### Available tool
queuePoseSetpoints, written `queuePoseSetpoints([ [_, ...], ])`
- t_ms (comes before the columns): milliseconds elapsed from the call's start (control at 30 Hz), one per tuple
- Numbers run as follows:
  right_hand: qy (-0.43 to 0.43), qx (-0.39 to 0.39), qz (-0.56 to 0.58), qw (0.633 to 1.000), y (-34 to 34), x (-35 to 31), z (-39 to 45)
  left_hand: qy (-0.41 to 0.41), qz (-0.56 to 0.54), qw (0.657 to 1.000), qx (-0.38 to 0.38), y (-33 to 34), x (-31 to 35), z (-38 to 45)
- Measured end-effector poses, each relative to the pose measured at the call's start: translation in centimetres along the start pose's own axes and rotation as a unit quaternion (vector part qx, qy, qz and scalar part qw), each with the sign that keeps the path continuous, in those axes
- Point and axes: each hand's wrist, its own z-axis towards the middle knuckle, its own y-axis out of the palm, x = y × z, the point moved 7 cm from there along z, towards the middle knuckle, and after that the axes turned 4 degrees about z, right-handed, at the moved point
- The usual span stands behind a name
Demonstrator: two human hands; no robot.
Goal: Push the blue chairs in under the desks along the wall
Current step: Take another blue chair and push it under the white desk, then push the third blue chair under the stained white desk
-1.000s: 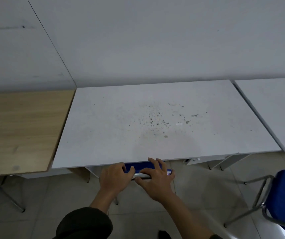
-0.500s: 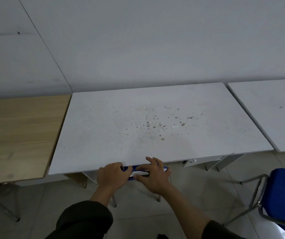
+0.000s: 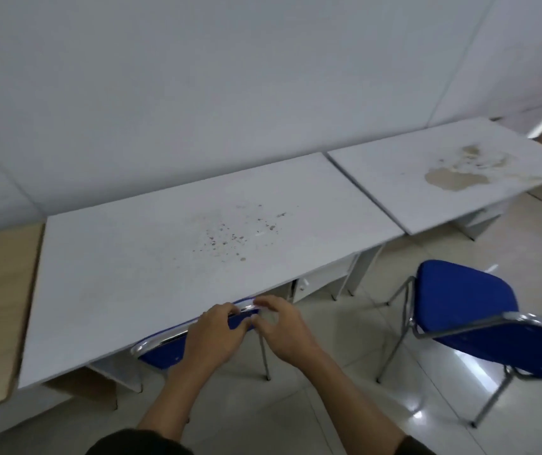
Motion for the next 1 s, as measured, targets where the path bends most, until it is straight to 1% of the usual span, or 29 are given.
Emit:
queuePoseSetpoints([
  [100,0.014,0.019,0.023,0.999,-3.5,1.0,-2.0,0.034,-0.034,0.998,-0.03,1.7,4.3,0.0],
  [133,0.028,0.042,0.042,0.998,-6.1,2.2,-3.1,0.055,-0.041,0.996,-0.048,3.1,7.1,0.2],
  [200,0.05,0.069,0.073,0.994,-9.3,3.7,-4.4,0.064,-0.065,0.993,-0.076,4.8,10.2,0.2],
  [333,0.089,0.133,0.118,0.98,-18.1,8.8,-8.3,0.112,-0.064,0.982,-0.137,10.2,19.9,0.2],
  [433,0.109,0.189,0.12,0.969,-24.5,12.6,-11.7,0.148,-0.066,0.976,-0.148,14.6,26.9,-0.2],
  [500,0.128,0.212,0.123,0.961,-28.5,15.3,-13.9,0.166,-0.074,0.969,-0.167,18.0,31.6,-0.7],
  [633,0.137,0.265,0.123,0.946,-36.7,20.2,-18.0,0.221,-0.063,0.952,-0.204,24.5,41.3,-2.0],
  [733,0.145,0.308,0.137,0.93,-41.9,22.9,-20.2,0.252,-0.056,0.937,-0.234,28.3,47.2,-2.6],
  [900,0.17,0.38,0.139,0.899,-48.9,27.4,-22.3,0.308,-0.006,0.917,-0.253,33.8,55.0,-1.7],
  [1000,0.185,0.407,0.148,0.882,-51.8,30.0,-22.4,0.323,0.011,0.91,-0.26,36.2,58.1,-0.7],
])
